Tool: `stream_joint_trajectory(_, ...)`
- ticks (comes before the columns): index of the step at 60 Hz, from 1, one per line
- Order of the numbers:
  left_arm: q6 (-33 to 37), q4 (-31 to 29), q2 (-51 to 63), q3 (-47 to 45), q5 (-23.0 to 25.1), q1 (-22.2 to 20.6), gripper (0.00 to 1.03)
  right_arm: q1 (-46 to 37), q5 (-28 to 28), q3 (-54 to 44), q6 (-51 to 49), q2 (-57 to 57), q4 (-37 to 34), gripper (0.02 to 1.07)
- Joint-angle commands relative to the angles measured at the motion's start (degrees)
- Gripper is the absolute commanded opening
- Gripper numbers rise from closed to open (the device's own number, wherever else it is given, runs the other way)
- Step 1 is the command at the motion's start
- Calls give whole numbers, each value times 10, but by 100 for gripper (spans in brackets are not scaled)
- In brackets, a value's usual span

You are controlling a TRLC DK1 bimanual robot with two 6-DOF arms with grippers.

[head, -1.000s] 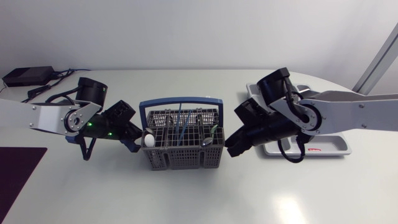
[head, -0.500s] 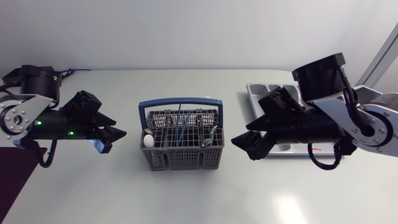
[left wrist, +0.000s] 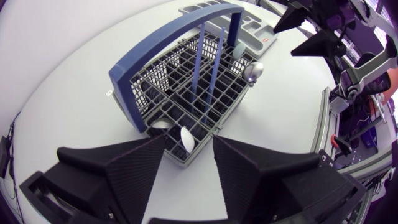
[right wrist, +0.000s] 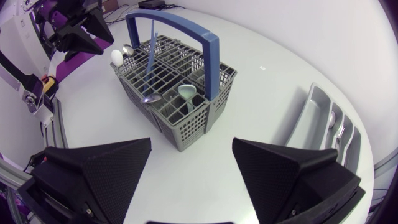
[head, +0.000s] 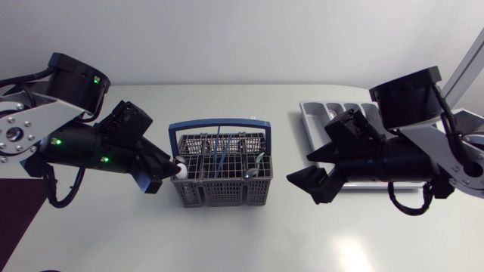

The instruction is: Unload the cutlery basket into the drawer organizer.

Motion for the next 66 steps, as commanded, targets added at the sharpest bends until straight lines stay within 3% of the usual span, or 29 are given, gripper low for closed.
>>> stream_joint_trajectory(1,-32,-8,23,22,-10,-6,56,-1,1,-18,3,-12,-11,97)
stream_joint_trajectory(19,-54,-12,48,34,-20,-13,55,1,1,-21,3,-30,-24,97)
stream_joint_trajectory(37,-67,-7,69,39,-46,-32,29,1,1,-30,2,-42,-24,97)
stream_joint_trajectory(46,-70,-6,78,38,-49,-38,29,0,1,-34,1,-51,-26,97)
stream_joint_trajectory(52,-70,-2,85,39,-49,-40,18,-1,0,-37,-2,-54,-28,97)
stream_joint_trajectory(66,-77,-2,79,34,-49,-47,13,-4,1,-44,-5,-64,-30,97)
